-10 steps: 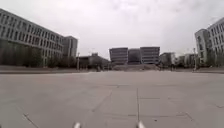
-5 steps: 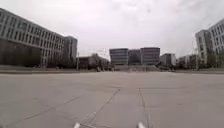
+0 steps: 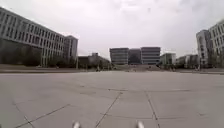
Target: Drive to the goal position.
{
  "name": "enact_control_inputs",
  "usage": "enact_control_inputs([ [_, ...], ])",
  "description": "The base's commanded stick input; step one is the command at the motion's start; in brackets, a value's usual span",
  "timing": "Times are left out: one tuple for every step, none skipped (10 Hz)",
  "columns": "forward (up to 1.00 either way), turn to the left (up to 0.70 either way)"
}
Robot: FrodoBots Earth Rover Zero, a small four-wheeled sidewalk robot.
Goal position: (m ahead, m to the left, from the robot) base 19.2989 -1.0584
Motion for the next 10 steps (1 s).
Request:
enact_control_inputs([
  [0.85,0.0],
  [0.85,0.0],
  [0.85,0.0],
  [0.85,0.0],
  [0.85,0.0],
  [0.85,0.0],
  [0.85,0.0],
  [0.85,0.0],
  [0.85,0.0],
  [0.85,0.0],
])
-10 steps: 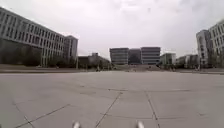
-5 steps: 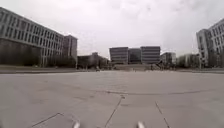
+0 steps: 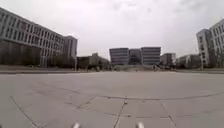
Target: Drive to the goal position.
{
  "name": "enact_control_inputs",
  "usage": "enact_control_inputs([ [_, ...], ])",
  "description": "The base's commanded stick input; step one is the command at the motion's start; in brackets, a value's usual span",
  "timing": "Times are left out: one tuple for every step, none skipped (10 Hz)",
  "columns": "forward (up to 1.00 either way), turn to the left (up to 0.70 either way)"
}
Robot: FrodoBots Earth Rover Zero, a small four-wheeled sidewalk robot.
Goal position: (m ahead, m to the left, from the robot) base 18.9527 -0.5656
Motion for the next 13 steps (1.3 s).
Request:
enact_control_inputs([
  [0.85,0.0],
  [0.85,0.0],
  [0.85,0.0],
  [0.85,0.0],
  [0.85,0.0],
  [0.85,0.0],
  [0.85,0.0],
  [0.85,0.0],
  [0.85,0.0],
  [0.85,0.0],
  [0.85,0.0],
  [0.85,0.0],
  [0.85,0.0],
])
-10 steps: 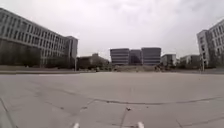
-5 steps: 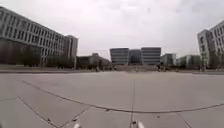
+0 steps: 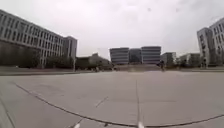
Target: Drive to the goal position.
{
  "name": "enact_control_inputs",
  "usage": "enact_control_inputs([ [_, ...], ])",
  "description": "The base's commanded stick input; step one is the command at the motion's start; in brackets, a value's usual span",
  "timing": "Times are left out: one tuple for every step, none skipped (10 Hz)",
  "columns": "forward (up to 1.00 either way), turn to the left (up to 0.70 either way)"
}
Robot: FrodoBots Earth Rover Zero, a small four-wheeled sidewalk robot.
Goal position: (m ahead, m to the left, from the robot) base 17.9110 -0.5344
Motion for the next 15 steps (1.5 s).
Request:
enact_control_inputs([
  [0.85,0.0],
  [0.85,0.0],
  [0.85,0.0],
  [0.85,0.0],
  [0.85,0.0],
  [0.85,0.0],
  [0.85,0.0],
  [0.85,0.0],
  [0.85,0.0],
  [0.85,0.0],
  [0.85,0.0],
  [0.85,0.0],
  [0.85,0.0],
  [0.85,0.0],
  [0.85,0.0],
])
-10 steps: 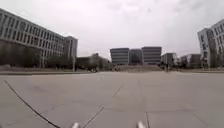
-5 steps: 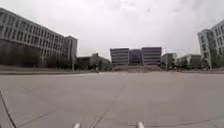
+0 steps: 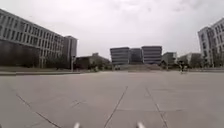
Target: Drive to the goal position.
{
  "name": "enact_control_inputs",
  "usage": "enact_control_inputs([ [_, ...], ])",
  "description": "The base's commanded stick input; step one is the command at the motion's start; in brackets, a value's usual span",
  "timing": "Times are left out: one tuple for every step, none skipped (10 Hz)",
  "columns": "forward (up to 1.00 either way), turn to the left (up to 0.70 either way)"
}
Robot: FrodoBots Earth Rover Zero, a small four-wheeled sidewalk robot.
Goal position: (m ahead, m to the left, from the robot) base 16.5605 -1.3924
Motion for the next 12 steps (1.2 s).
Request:
enact_control_inputs([
  [0.85,0.0],
  [0.85,0.0],
  [0.85,0.0],
  [0.85,0.0],
  [0.85,0.0],
  [0.85,0.0],
  [0.85,0.0],
  [0.85,0.0],
  [0.85,0.0],
  [0.85,0.0],
  [0.85,0.0],
  [0.85,0.0],
])
